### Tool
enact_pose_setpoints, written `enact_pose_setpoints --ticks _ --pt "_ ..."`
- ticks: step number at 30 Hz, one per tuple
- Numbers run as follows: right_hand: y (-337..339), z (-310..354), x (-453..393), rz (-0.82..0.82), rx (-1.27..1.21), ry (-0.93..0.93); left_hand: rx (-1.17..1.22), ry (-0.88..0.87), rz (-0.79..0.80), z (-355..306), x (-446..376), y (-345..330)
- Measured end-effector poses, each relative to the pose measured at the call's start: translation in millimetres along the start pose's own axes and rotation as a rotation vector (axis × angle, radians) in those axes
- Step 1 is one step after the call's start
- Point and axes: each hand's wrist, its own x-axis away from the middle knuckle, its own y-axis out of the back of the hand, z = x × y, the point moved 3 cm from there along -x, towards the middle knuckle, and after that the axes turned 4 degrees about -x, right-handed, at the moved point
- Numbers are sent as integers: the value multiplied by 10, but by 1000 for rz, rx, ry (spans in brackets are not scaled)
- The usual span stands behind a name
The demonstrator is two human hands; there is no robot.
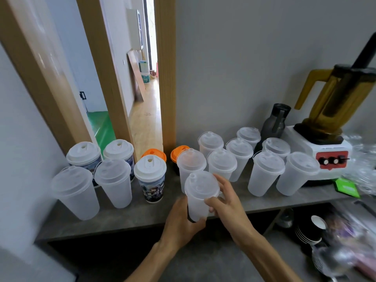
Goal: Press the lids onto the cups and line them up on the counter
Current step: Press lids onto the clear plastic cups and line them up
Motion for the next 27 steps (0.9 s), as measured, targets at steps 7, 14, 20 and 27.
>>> enact_pose_setpoints --ticks 7,14,20,27 --pt "-100 45 21 -98 35 -2 119 -65 -34 -122 29 77" --pt "-316 42 -3 -311 253 65 258 -119 -79 -240 75 74" --pt "-120 80 -44 -1 154 42 157 -44 8 -142 17 107" --pt "-258 163 -43 40 119 93 116 34 -132 11 60 17"
